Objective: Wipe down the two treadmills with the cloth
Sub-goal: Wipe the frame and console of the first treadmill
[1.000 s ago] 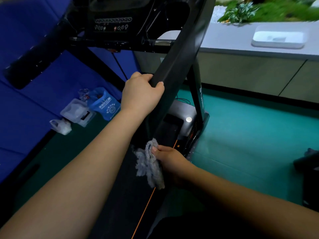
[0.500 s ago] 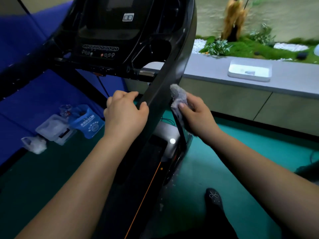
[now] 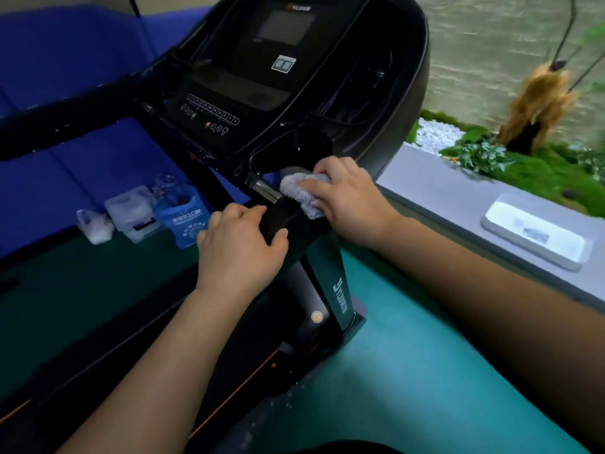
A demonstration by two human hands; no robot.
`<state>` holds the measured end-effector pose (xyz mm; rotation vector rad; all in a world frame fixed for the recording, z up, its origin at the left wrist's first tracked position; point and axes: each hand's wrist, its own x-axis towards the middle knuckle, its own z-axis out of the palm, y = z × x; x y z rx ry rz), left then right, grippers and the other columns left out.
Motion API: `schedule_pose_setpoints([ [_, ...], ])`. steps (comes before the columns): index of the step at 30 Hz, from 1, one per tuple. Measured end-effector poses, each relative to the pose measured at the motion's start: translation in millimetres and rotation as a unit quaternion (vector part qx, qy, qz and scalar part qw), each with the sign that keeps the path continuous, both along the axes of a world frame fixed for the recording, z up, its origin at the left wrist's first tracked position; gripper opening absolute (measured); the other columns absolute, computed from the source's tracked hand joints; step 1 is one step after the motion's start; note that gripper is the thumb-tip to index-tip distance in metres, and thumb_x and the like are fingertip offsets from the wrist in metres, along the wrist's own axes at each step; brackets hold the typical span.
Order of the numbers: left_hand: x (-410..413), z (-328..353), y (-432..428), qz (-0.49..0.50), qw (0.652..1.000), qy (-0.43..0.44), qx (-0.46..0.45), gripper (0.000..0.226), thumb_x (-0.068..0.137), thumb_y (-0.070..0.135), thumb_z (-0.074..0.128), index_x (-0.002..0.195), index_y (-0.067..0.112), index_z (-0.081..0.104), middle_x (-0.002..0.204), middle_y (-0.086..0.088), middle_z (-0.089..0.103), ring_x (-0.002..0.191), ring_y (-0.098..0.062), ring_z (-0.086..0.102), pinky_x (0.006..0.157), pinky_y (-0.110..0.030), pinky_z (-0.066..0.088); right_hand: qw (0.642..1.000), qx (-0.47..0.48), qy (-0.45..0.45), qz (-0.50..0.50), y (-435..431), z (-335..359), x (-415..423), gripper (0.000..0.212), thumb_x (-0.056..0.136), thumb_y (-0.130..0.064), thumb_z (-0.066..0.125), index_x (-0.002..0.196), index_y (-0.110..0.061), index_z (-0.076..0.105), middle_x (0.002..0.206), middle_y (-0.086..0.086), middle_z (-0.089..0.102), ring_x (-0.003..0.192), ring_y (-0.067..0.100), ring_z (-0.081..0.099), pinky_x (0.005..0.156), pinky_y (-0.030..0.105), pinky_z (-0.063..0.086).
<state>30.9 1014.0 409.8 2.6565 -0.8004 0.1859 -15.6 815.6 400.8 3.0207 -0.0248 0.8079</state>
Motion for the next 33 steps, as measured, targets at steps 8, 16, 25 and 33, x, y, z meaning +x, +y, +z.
schedule_pose_setpoints([
  [8,-10,0,-37,0.049,0.998,-0.024,-0.010,0.059,0.086,0.057,0.050,0.136,0.025,0.051,0.125,0.001,0.051,0.119,-0.024,0.042,0.098,-0.045,0.034,0.994,-0.026,0.012,-0.104,-147,47,11,0.040,0.084,-0.033,0.047,0.114,-0.014,0.066,0.118,0.024,0.053,0.100,0.046,0.049,0.080,0.051,0.047],
  [16,-4,0,-69,0.042,0.999,-0.028,-0.006,0.063,0.084,0.063,0.049,0.134,0.026,0.051,0.123,0.001,0.053,0.118,-0.025,0.043,0.096,-0.044,0.037,0.993,-0.026,0.061,0.097,-83,20,14,0.047,0.094,-0.041,0.034,0.119,-0.014,0.062,0.124,0.014,0.050,0.103,0.035,0.047,0.085,0.043,0.042],
  [25,7,-1,-84,0.054,0.997,-0.040,-0.026,0.054,0.081,0.064,0.050,0.113,0.022,0.062,0.108,0.001,0.056,0.106,-0.023,0.049,0.089,-0.041,0.041,0.998,-0.057,0.001,0.011,-185,54,30,0.048,0.093,-0.047,0.037,0.115,-0.018,0.068,0.116,0.017,0.057,0.094,0.041,0.052,0.078,0.049,0.047],
  [33,10,2,-118,0.026,0.998,-0.036,-0.050,0.061,0.082,0.063,0.052,0.130,0.025,0.052,0.120,0.001,0.053,0.114,-0.024,0.046,0.091,-0.044,0.041,0.996,0.016,-0.004,0.086,-174,54,31,0.054,0.093,-0.056,0.035,0.121,-0.019,0.063,0.108,0.009,0.064,0.096,0.034,0.058,0.083,0.043,0.046],
])
